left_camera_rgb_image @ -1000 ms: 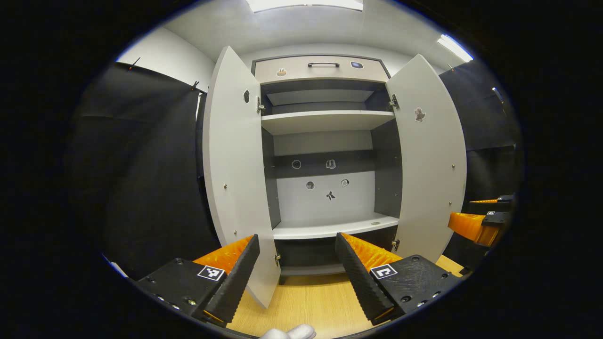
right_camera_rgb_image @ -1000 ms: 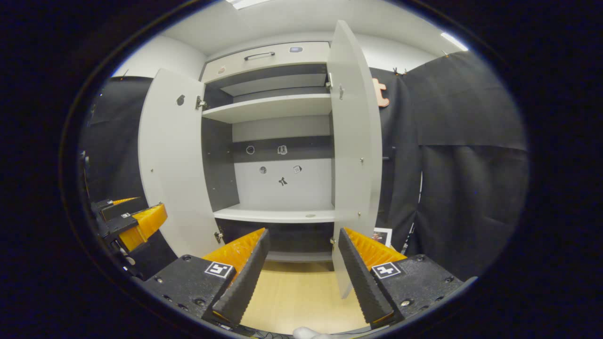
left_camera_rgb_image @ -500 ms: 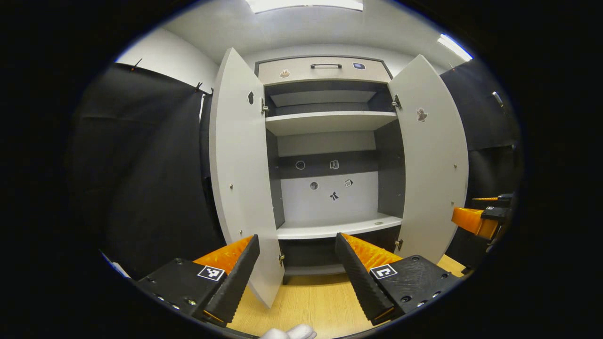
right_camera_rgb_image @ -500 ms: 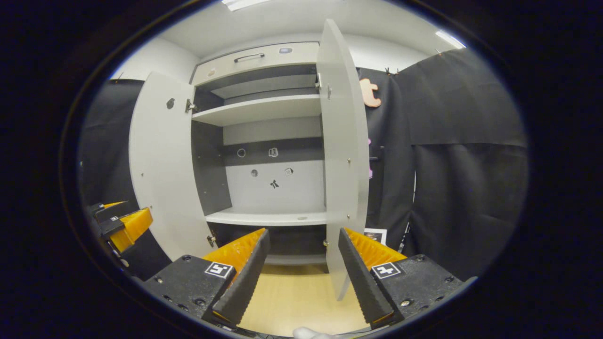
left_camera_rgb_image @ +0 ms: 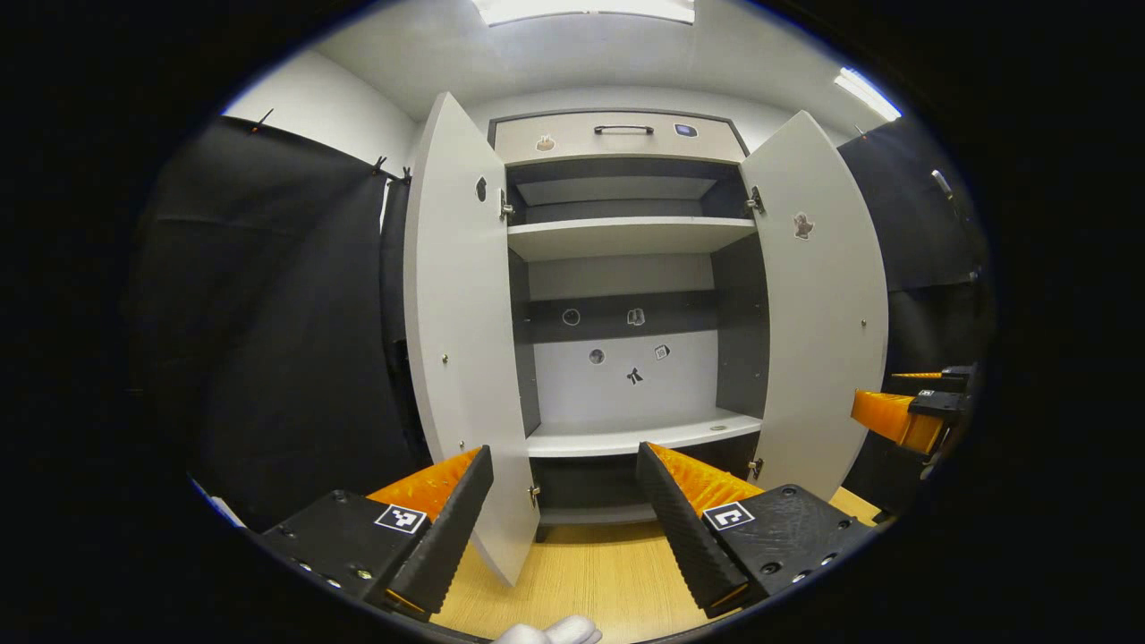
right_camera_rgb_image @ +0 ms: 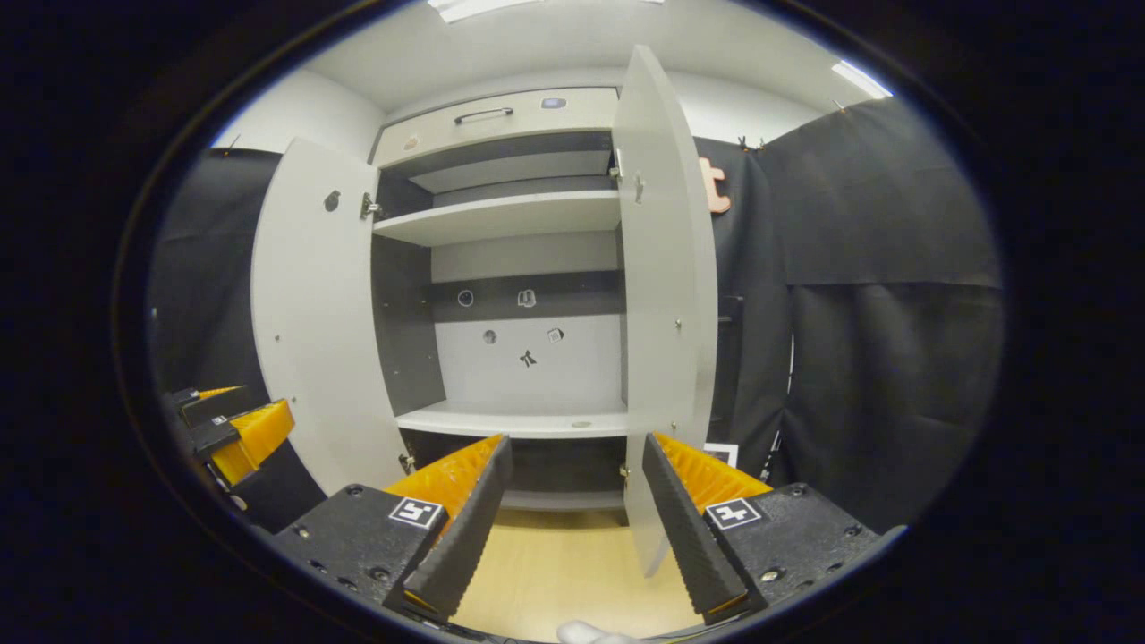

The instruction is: Open the right door of the double-door shoe cabinet with the right hand, and open the left door with the left hand.

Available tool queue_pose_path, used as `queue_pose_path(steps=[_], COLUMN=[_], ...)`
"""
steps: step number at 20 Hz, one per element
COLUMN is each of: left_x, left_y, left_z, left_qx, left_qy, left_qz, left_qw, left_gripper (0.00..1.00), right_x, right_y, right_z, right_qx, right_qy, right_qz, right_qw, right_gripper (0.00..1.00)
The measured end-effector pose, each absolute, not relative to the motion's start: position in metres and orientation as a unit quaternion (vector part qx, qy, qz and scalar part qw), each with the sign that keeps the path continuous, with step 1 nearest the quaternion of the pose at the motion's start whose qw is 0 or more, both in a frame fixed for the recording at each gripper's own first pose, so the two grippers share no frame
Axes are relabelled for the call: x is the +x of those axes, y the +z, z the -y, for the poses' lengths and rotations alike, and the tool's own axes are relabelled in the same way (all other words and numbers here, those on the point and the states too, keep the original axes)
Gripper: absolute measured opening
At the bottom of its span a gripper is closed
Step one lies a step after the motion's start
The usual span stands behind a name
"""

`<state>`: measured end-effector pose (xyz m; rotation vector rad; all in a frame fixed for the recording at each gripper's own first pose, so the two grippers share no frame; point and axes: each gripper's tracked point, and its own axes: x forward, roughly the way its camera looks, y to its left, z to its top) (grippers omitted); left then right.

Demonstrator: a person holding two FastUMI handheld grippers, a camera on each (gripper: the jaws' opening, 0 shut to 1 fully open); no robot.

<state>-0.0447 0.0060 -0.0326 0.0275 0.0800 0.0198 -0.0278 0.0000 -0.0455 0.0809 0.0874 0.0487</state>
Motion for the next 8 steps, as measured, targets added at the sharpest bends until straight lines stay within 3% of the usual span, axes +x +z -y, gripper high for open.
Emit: queue_pose_path(steps=[8], left_x=[-0.0447], left_y=[-0.0266], left_z=[-0.0103], left_qx=[0.017], left_qy=[0.004], left_qz=[-0.031], left_qw=[0.999], left_gripper=[0.96], right_x=[-0.033], right_y=[-0.0421], right_z=[-0.009], right_qx=[0.036], right_qy=[0.024], right_qz=[-0.041], right_qw=[0.998], right_gripper=[0.92])
